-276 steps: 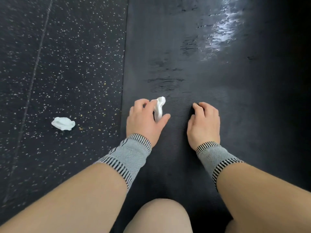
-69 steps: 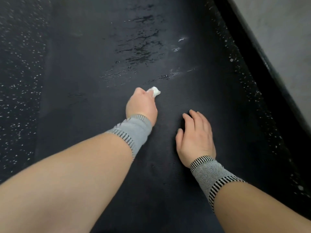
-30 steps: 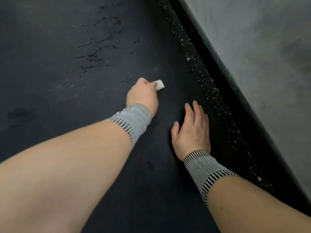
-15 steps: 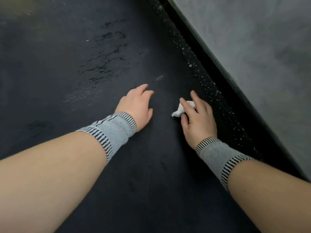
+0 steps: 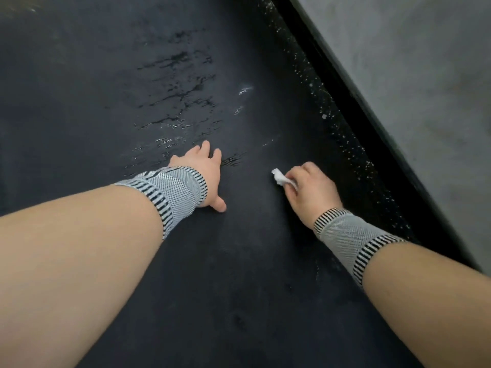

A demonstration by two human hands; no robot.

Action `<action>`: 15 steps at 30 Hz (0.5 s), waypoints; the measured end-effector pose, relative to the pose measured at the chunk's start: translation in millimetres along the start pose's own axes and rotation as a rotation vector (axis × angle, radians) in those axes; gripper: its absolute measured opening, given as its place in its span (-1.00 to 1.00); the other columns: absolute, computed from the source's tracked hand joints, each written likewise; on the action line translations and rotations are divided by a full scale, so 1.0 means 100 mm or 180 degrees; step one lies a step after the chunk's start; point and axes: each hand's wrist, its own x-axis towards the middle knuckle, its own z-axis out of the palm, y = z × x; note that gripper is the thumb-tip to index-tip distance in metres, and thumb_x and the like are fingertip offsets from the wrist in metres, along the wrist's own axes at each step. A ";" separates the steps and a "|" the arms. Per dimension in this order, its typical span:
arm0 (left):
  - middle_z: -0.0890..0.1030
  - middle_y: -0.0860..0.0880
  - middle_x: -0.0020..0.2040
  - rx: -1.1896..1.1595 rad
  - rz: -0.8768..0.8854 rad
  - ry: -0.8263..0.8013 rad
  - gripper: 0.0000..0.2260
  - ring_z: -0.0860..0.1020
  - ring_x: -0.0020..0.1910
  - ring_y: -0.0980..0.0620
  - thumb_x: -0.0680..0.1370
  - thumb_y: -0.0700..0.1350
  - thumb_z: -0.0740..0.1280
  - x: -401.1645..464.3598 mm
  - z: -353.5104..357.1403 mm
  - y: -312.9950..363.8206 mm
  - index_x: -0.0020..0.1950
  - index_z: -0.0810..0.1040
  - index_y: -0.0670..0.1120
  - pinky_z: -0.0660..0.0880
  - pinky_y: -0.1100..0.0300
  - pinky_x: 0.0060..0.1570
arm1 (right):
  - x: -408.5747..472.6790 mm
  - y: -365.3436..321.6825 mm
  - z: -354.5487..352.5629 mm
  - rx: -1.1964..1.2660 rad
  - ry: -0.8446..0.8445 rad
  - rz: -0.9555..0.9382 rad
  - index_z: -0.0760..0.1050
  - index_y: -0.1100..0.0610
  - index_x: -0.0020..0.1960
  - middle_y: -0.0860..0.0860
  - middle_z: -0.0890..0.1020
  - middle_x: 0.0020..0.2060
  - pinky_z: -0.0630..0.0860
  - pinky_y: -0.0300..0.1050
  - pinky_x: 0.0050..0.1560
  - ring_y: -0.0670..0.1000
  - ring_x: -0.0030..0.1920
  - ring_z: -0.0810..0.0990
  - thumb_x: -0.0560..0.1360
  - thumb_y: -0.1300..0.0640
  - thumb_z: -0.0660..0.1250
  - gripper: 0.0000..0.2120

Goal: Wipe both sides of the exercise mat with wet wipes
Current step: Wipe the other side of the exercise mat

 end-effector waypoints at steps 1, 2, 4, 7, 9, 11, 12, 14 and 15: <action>-0.22 -0.11 0.60 0.0056 -0.0010 -0.0069 0.17 -0.09 0.59 -0.09 0.33 0.32 0.49 0.01 -0.02 0.01 0.60 -0.23 -0.07 0.17 -0.19 0.48 | 0.13 0.11 -0.07 -0.0080 0.0103 0.0261 0.51 0.14 0.07 0.10 0.47 0.05 0.48 -0.02 -0.05 0.16 -0.07 0.54 0.53 0.08 0.26 -0.82; -0.24 -0.12 0.60 0.0089 -0.0024 -0.0139 0.17 -0.10 0.59 -0.10 0.33 0.31 0.49 0.02 -0.03 0.02 0.60 -0.25 -0.08 0.14 -0.18 0.49 | 0.27 0.23 -0.15 -0.0098 0.0289 0.0741 0.51 0.16 0.08 0.13 0.47 0.07 0.46 -0.02 -0.03 0.19 -0.03 0.54 0.53 0.09 0.26 -0.81; -0.26 -0.14 0.59 0.0138 -0.0045 -0.0219 0.17 -0.12 0.59 -0.12 0.35 0.29 0.49 0.03 -0.06 0.04 0.59 -0.26 -0.10 0.12 -0.16 0.50 | 0.44 0.40 -0.28 0.0075 0.0654 0.1723 0.51 0.18 0.09 0.18 0.47 0.11 0.44 -0.02 0.00 0.24 0.03 0.53 0.54 0.11 0.24 -0.80; -0.26 -0.16 0.59 0.0177 -0.0073 -0.0324 0.17 -0.12 0.59 -0.12 0.35 0.28 0.50 0.03 -0.07 0.07 0.59 -0.26 -0.12 0.11 -0.15 0.51 | 0.40 0.10 -0.15 0.0139 0.0375 0.1200 0.54 0.19 0.08 0.18 0.49 0.07 0.43 -0.05 -0.01 0.21 0.00 0.53 0.54 0.11 0.23 -0.78; -0.27 -0.15 0.59 0.0169 -0.0128 -0.0396 0.17 -0.14 0.59 -0.11 0.36 0.26 0.51 0.03 -0.09 0.09 0.59 -0.27 -0.12 0.08 -0.14 0.51 | 0.21 -0.18 -0.04 0.0288 -0.0089 0.0133 0.57 0.18 0.07 0.13 0.50 0.03 0.47 -0.05 -0.06 0.18 -0.06 0.55 0.53 0.11 0.25 -0.78; -0.28 -0.15 0.59 0.0138 -0.0175 -0.0445 0.18 -0.15 0.59 -0.11 0.36 0.24 0.52 0.04 -0.11 0.11 0.58 -0.27 -0.12 0.07 -0.14 0.51 | 0.22 -0.14 -0.06 0.0245 -0.0253 -0.0112 0.56 0.17 0.07 0.11 0.49 0.04 0.46 -0.06 -0.07 0.16 -0.07 0.55 0.53 0.11 0.24 -0.79; -0.28 -0.16 0.58 0.0103 -0.0197 -0.0479 0.18 -0.15 0.59 -0.12 0.36 0.23 0.53 0.04 -0.12 0.12 0.58 -0.27 -0.12 0.06 -0.14 0.52 | 0.32 -0.03 -0.12 0.0245 -0.0106 0.0198 0.55 0.17 0.07 0.11 0.48 0.06 0.44 -0.08 -0.06 0.16 -0.05 0.54 0.53 0.12 0.24 -0.80; -0.29 -0.17 0.58 0.0048 -0.0252 -0.0560 0.18 -0.16 0.59 -0.12 0.36 0.20 0.54 0.05 -0.12 0.13 0.58 -0.28 -0.13 0.03 -0.14 0.52 | 0.52 0.21 -0.24 0.0313 0.0208 0.1016 0.53 0.19 0.09 0.14 0.47 0.10 0.41 -0.11 -0.03 0.17 0.00 0.53 0.53 0.15 0.25 -0.81; -0.30 -0.17 0.58 0.0053 -0.0257 -0.0580 0.18 -0.17 0.59 -0.12 0.36 0.19 0.54 0.06 -0.12 0.14 0.58 -0.29 -0.14 0.02 -0.14 0.52 | 0.58 0.30 -0.30 0.0355 0.0320 0.1367 0.53 0.19 0.10 0.14 0.47 0.11 0.40 -0.11 -0.02 0.17 0.02 0.53 0.54 0.16 0.25 -0.81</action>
